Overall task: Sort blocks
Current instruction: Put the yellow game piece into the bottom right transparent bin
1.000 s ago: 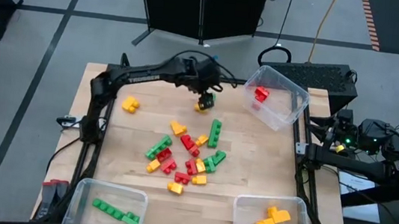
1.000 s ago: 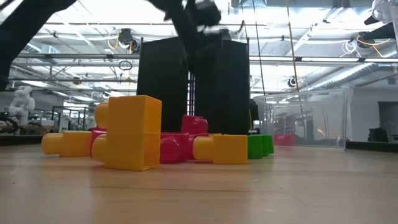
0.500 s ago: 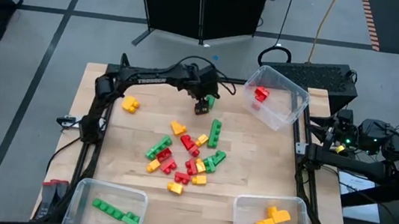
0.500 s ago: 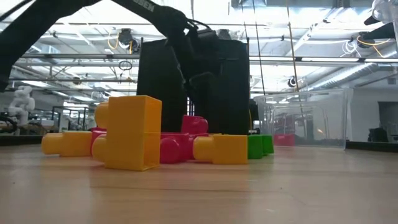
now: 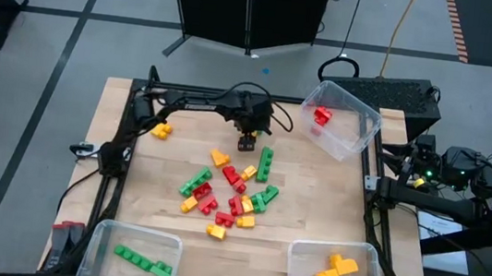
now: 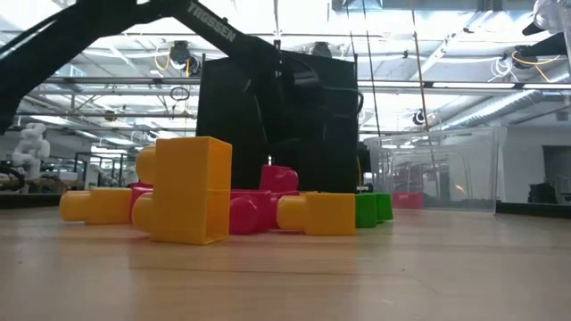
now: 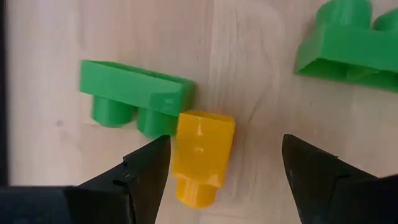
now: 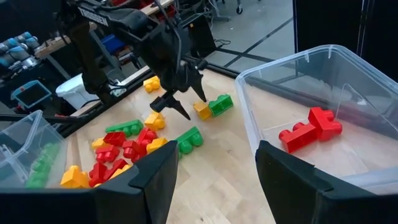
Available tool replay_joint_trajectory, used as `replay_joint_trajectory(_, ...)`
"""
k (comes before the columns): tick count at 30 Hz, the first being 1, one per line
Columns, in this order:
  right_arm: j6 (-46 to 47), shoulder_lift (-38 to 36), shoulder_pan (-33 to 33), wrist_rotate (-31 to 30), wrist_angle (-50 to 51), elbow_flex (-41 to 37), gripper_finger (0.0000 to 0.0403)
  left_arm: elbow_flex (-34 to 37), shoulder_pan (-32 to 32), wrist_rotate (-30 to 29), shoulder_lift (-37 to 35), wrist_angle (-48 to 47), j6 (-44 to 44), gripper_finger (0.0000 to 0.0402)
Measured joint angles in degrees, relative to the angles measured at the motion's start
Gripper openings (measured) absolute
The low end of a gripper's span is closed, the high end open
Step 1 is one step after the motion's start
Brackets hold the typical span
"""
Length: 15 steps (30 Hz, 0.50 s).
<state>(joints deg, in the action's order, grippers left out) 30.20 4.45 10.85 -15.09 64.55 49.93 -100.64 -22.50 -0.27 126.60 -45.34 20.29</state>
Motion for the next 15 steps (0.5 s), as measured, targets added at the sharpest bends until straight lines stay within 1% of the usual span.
replay_joint_trajectory(4, 0.41, 0.00, -0.01, -0.02, 0.01, -0.01, 0.0208, 0.00, -0.10, 0.02, 1.57, -0.36, -0.30, 0.0258)
replay_joint_trajectory(7, 0.42, 0.00, -0.02, -0.05, 0.00, 0.00, 0.0208, 0.00, 0.00, -0.45, 1.63, -0.71, -0.32, 0.0237)
replay_joint_trajectory(10, 0.41, 0.00, 0.00, -0.07, 0.00, 0.00, 0.0208, 0.00, 0.07, -0.42, 1.63, -0.77, -0.44, 0.0204)
replay_joint_trajectory(15, 0.43, 0.00, -0.02, -0.09, 0.00, 0.00, 0.0208, 0.00, 0.09, -0.43, 1.63, -1.23, -1.98, 0.0129)
